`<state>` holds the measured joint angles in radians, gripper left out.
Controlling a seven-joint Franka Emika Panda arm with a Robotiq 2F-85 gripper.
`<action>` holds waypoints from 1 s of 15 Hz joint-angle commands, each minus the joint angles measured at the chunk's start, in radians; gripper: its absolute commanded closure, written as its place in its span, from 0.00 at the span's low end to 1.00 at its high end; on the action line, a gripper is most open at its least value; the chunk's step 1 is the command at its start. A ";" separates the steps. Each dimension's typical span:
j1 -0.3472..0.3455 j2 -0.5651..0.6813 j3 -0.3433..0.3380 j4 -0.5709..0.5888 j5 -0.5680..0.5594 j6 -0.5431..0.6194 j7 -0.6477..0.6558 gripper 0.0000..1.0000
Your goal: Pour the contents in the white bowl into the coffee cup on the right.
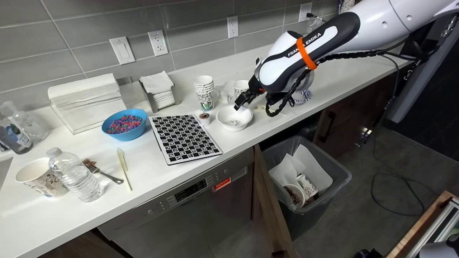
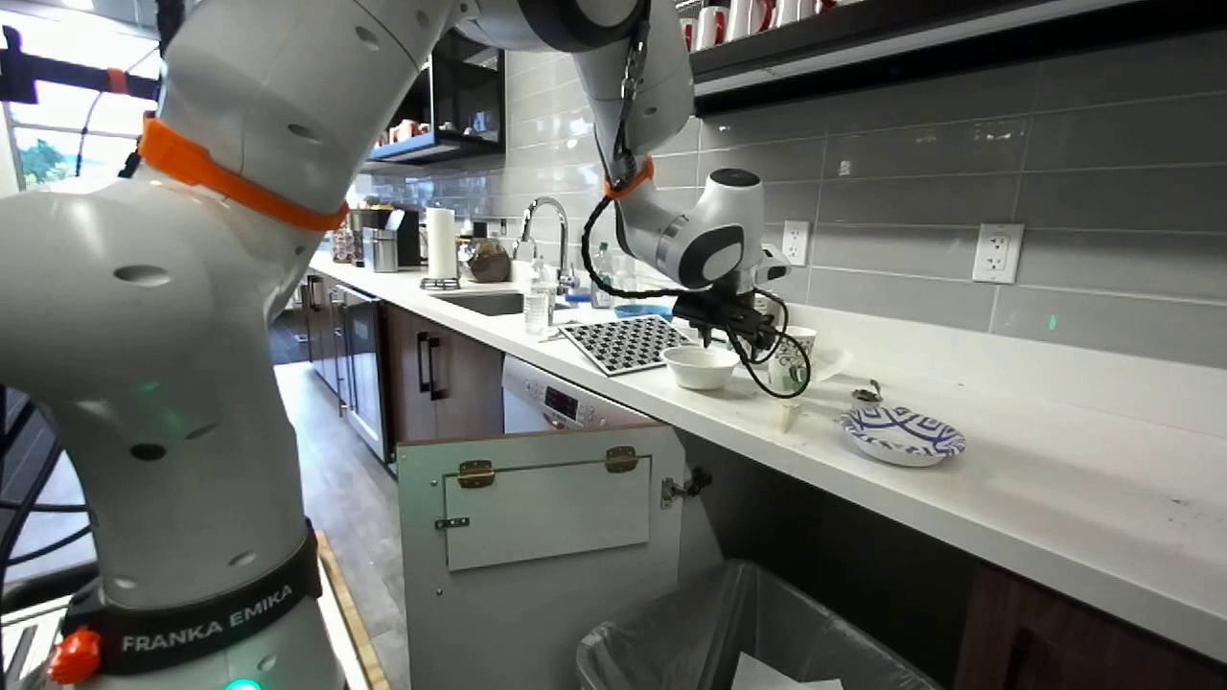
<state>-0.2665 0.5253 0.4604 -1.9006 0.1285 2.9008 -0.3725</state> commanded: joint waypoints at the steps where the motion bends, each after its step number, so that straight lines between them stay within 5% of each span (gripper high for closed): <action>1: 0.053 -0.102 -0.052 -0.061 -0.011 -0.039 -0.009 0.00; 9: 0.029 -0.258 -0.012 -0.142 -0.007 -0.160 -0.092 0.00; 10: 0.085 -0.277 -0.072 -0.141 0.018 -0.191 -0.110 0.00; 15: 0.162 -0.326 -0.160 -0.135 -0.002 -0.333 -0.124 0.00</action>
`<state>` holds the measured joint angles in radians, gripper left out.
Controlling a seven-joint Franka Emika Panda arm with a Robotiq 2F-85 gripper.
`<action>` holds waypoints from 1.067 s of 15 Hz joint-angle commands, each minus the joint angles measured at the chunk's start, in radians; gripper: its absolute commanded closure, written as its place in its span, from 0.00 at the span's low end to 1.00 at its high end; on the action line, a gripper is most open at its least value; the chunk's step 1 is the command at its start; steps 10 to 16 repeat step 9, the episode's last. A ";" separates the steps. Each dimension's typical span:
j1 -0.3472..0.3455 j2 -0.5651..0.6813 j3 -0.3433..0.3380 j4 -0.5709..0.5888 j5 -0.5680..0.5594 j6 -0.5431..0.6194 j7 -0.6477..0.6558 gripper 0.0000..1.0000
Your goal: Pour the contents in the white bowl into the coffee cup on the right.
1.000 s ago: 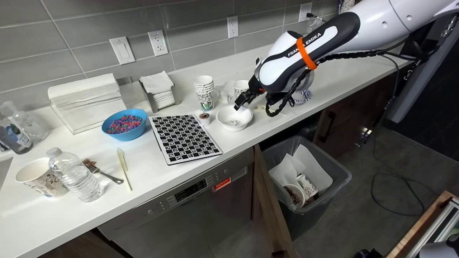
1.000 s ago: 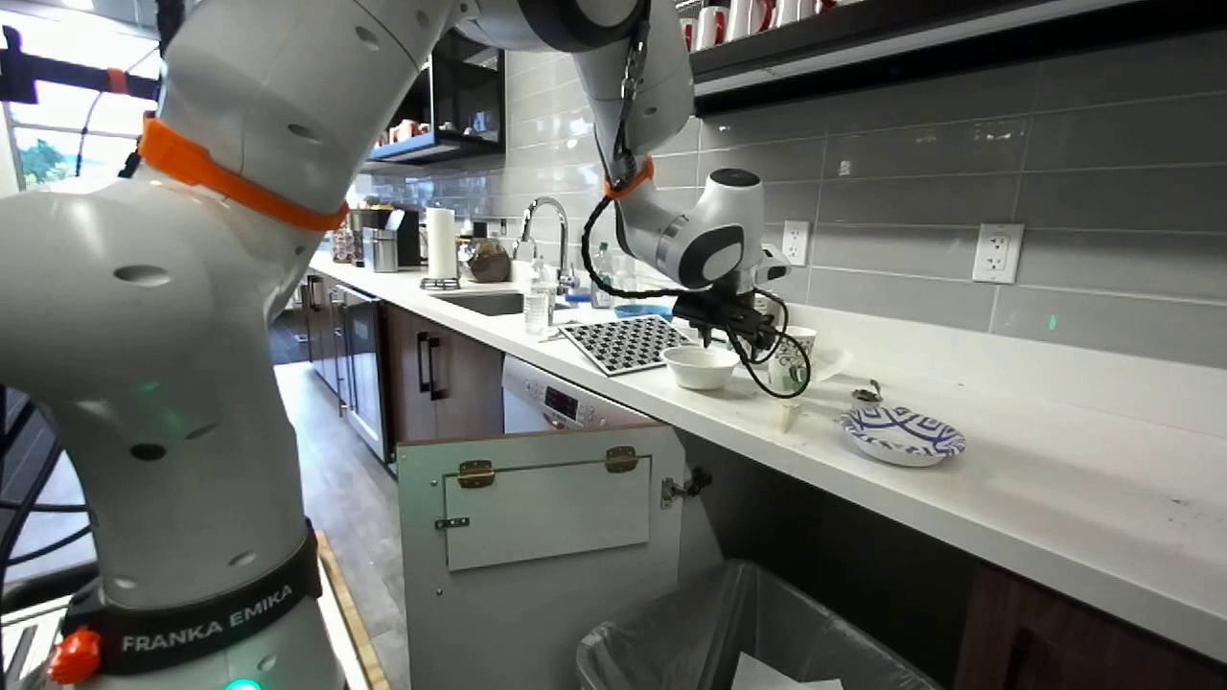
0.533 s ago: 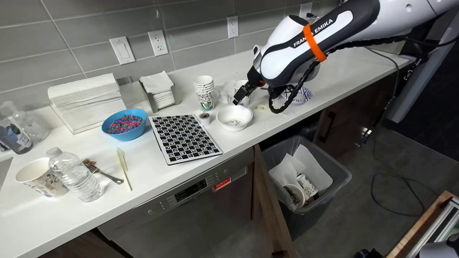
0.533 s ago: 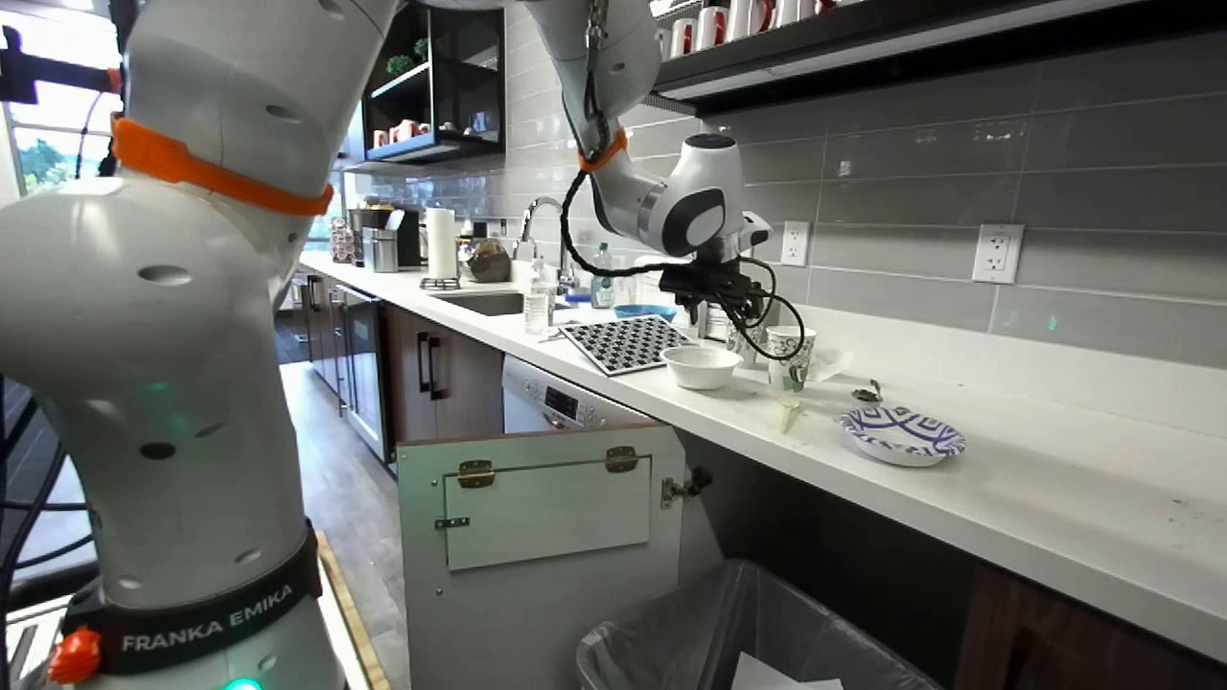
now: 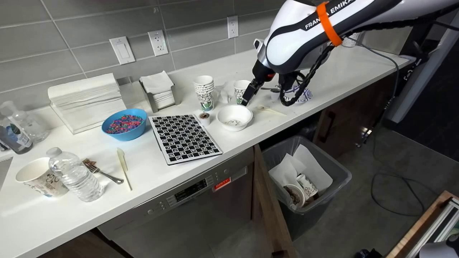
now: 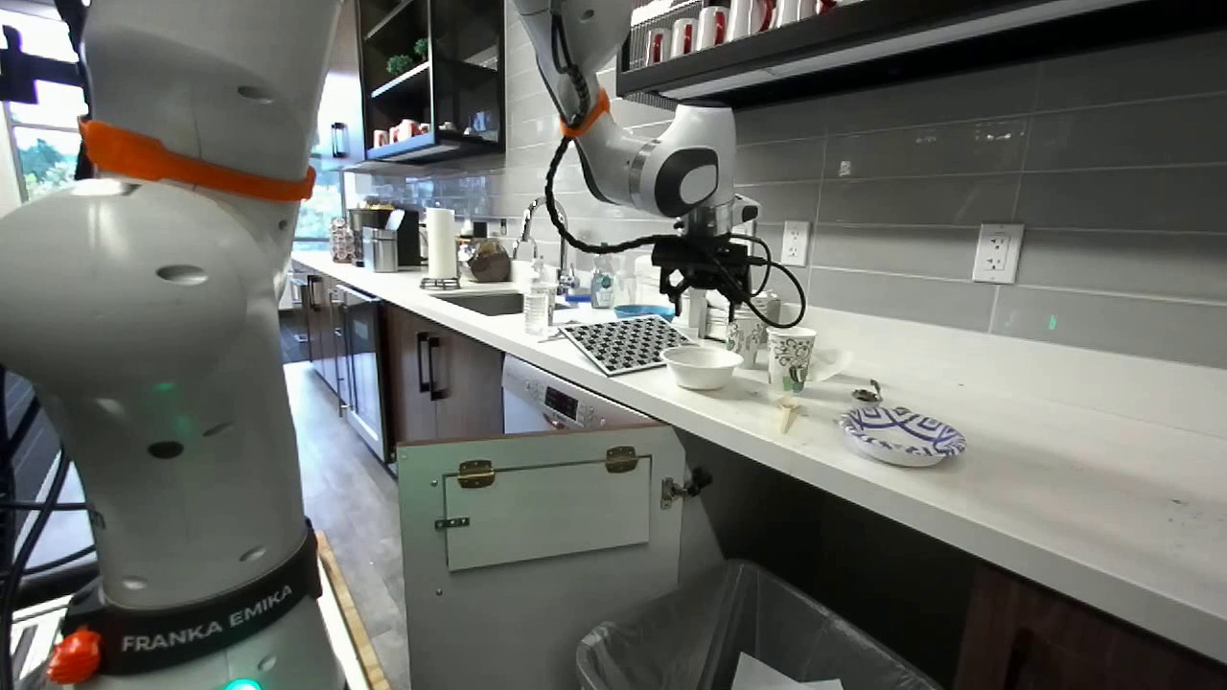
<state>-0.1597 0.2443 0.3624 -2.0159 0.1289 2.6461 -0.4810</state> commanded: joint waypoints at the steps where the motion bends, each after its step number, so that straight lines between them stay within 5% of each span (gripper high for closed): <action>1: 0.073 -0.052 -0.081 -0.018 -0.018 -0.104 -0.009 0.00; 16: 0.105 -0.036 -0.110 0.000 0.009 -0.080 -0.014 0.00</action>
